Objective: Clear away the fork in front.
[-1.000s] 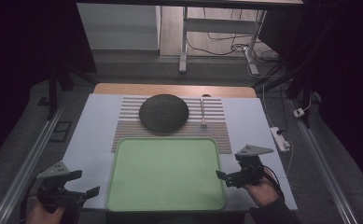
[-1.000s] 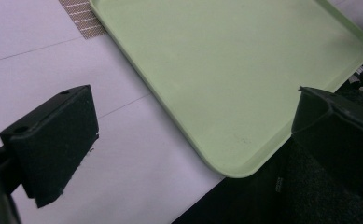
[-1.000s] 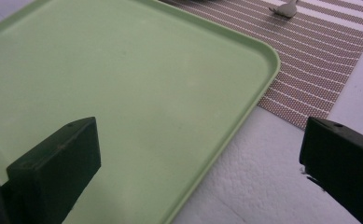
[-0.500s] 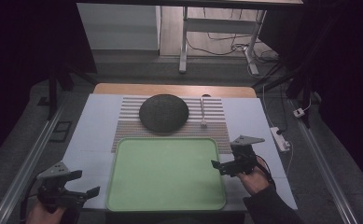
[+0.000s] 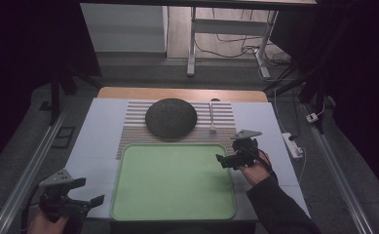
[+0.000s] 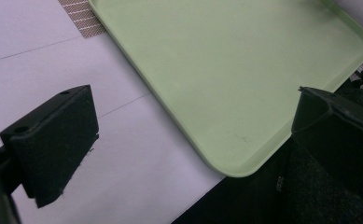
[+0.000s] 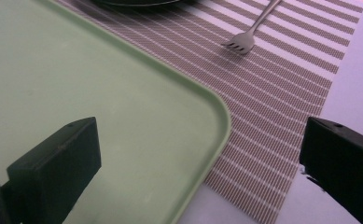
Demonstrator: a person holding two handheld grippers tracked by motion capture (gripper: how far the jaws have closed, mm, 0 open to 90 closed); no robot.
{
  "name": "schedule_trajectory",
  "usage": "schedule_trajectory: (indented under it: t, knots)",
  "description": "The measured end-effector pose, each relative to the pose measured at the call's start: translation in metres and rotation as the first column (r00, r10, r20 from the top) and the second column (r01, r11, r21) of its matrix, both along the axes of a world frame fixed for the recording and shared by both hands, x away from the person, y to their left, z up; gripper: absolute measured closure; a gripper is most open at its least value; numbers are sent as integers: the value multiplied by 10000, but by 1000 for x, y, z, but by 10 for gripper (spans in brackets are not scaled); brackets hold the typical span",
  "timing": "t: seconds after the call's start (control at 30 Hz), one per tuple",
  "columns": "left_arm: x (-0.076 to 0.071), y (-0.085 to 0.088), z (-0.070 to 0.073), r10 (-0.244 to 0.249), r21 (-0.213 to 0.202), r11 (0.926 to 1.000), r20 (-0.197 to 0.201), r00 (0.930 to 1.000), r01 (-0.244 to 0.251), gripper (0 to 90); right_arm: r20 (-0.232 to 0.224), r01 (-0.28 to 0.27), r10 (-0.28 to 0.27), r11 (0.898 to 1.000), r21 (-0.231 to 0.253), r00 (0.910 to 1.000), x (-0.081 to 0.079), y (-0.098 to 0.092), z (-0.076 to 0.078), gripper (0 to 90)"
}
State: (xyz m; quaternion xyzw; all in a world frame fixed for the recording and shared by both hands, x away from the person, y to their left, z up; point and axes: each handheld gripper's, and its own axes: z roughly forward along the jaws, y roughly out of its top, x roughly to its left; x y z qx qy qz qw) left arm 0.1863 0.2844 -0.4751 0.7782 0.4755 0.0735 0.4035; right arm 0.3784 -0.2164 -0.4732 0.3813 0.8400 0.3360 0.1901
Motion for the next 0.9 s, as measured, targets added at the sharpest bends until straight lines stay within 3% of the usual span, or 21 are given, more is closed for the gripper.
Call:
schedule_trajectory:
  t: [0.9]
  knots:
    - [1, 0, 0, -27, -67, 10000, -46, 10000, 27, 8, 129, 482, -471, 9926, -1112, 9988, 70, 21, -18, 0]
